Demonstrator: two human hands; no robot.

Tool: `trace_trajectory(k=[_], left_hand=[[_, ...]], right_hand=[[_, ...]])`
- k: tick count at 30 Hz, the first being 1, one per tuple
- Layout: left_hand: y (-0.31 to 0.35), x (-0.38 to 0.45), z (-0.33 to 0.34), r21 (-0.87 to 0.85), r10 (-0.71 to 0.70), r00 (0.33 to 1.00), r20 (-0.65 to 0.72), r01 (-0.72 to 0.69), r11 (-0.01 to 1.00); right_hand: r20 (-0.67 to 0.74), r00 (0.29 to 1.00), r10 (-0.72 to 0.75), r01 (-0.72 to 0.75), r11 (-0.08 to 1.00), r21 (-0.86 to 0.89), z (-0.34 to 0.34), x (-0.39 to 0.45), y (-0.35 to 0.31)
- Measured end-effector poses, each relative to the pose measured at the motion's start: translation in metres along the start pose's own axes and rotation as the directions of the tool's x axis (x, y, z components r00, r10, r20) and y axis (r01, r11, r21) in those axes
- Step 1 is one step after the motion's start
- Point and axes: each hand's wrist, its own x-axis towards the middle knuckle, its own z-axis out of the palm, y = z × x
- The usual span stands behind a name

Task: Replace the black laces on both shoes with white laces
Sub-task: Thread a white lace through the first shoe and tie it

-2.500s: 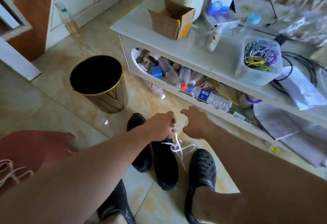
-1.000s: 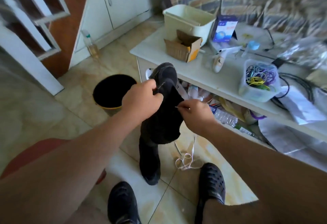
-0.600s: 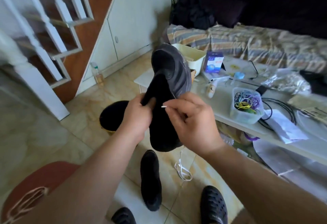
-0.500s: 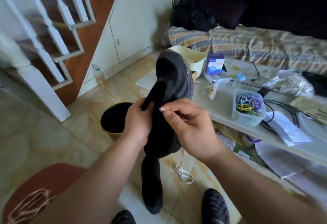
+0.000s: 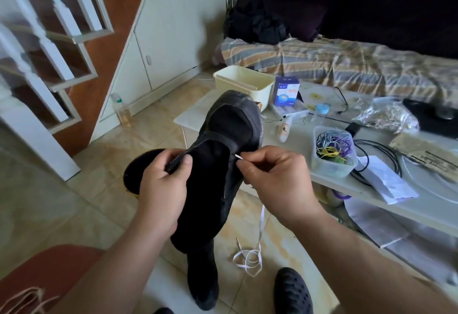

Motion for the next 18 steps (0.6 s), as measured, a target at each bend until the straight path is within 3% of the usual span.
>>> trace_trajectory(k=[10, 14, 18], left_hand=[[-0.001, 0.003, -0.005, -0.116, 0.001, 0.998, -0.057, -0.008, 0.993], [-0.003, 0.003, -0.004, -0.064, 0.074, 0.995, -0.072, -0.079, 0.995], [0.000, -0.003, -0.003, 0.106, 0.206, 0.977, -0.062, -0.199, 0.974]], right_hand=[[-0.011, 1.000, -0.008, 0.008, 1.000, 0.000, 0.012, 0.009, 0.003], [-0.044, 0.999, -0.012, 0.012, 1.000, -0.015, 0.015, 0.014, 0.003], [-0.045, 0.999, -0.010, 0.008, 1.000, -0.027, 0.014, 0.014, 0.002]])
